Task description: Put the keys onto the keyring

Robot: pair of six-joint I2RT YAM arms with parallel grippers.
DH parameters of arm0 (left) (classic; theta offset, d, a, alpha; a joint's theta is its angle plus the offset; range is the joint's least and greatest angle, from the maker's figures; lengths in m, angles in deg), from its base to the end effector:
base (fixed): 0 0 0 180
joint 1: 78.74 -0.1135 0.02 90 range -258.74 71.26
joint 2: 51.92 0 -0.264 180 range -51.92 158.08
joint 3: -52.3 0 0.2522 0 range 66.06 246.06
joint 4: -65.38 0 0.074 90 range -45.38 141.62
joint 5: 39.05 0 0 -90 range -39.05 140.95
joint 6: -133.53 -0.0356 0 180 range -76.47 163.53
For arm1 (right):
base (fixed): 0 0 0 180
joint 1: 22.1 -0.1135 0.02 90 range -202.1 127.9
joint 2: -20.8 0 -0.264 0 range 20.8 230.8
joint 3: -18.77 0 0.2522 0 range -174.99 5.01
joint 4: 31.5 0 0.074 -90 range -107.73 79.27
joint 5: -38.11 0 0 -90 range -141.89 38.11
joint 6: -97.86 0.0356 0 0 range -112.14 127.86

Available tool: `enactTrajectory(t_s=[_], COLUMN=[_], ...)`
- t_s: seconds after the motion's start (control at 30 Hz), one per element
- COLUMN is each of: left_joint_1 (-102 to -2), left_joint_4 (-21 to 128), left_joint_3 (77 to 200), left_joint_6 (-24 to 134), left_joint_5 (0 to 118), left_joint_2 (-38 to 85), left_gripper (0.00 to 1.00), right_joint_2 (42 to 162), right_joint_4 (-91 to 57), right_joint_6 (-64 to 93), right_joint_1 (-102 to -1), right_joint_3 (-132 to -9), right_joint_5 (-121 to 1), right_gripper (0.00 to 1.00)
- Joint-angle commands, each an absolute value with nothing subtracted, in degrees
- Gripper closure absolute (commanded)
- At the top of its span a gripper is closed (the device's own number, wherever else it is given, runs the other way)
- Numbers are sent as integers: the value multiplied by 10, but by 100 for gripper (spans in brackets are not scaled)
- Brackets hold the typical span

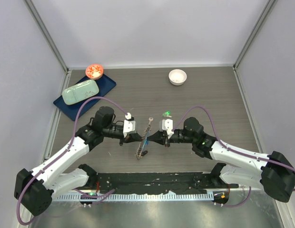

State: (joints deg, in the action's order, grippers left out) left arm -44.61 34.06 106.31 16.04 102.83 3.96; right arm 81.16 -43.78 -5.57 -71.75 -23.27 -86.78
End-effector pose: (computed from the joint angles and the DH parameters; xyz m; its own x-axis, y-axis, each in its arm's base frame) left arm 0.1534 -0.1378 0.2713 0.0095 0.3378 -0.9412 0.9999 -0.0162 0.0043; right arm 0.1344 0.1896 0.2528 0.1645 -0.1007 -0.9812 -0.9821 0.0763 -0.1724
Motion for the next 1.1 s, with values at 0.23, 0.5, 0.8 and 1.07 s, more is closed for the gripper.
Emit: enactTrajectory(t_s=[0.23, 0.5, 0.8, 1.07], left_joint_1=[-438, -435, -429, -424], left_joint_4=[381, 384, 386, 376], left_joint_3=[1075, 1074, 1073, 1073], left_joint_6=[166, 168, 165, 154], left_joint_5=[1077, 1090, 1103, 1122], left_joint_2=[42, 42, 42, 42], left_gripper=[100, 100, 100, 100], right_joint_2=[820, 827, 832, 832], right_joint_4=[-454, -452, -455, -457], right_joint_6=[-70, -71, -60, -56], right_joint_1=[-733, -736, -736, -736], right_joint_3=[-260, -263, -266, -266], right_joint_5=[-883, -877, -870, -857], right_gripper=[99, 99, 99, 99])
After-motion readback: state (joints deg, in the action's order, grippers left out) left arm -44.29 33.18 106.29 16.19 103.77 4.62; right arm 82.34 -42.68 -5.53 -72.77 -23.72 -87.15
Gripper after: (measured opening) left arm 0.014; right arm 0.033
